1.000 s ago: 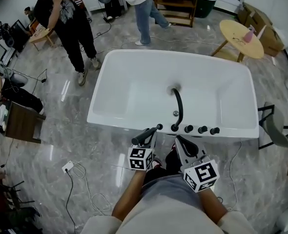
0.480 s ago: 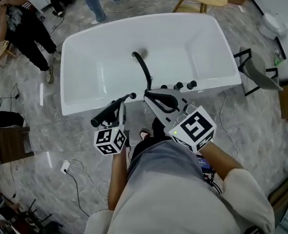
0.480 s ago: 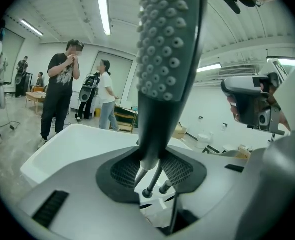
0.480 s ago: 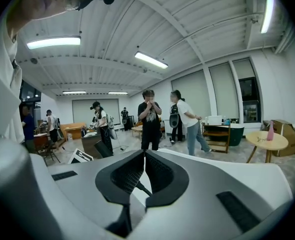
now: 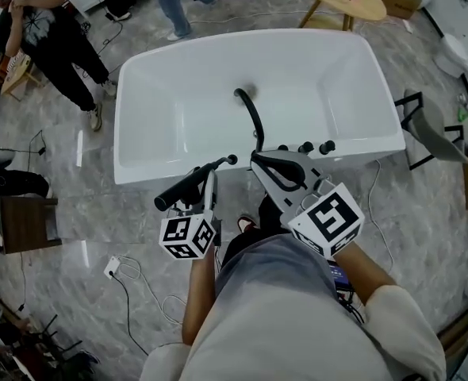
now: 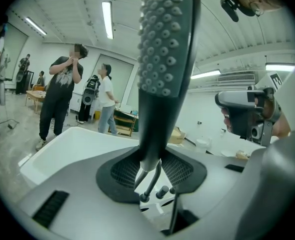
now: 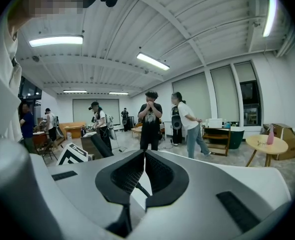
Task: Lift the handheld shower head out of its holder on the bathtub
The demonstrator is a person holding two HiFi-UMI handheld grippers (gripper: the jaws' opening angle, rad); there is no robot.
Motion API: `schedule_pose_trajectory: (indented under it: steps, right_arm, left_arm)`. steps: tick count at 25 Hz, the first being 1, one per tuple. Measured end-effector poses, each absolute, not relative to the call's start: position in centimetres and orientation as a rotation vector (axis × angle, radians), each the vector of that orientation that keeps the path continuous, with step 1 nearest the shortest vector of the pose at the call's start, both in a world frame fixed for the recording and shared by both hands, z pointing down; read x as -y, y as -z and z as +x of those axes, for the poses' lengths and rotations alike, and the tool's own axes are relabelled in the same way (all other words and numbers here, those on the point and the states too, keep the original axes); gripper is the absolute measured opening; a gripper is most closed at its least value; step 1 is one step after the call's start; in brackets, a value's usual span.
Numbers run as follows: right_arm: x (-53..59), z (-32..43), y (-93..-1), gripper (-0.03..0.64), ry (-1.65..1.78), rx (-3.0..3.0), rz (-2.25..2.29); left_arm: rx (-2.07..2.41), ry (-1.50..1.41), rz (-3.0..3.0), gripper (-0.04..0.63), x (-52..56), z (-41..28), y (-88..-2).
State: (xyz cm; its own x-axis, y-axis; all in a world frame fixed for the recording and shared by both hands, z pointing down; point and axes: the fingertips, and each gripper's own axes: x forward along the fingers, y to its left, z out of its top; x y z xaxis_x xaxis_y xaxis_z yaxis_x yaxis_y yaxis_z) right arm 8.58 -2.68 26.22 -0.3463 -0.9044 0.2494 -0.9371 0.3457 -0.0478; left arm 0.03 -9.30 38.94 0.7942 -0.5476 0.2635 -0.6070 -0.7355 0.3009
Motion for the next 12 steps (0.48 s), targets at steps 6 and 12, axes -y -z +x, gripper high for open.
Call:
schedule_pose_trajectory:
  steps: [6, 12]
  right_arm:
    - [2.8, 8.3, -26.5, 0.020, -0.276, 2.426, 1.723]
    - [3.3, 8.3, -26.3, 0.020, -0.291, 2.433, 1.749]
  left_arm:
    - [0.886, -0.151, 2.626, 0.138, 9.0, -0.7, -36.6]
    - [0.895, -0.105, 2.643, 0.138, 8.9, -1.3, -34.5]
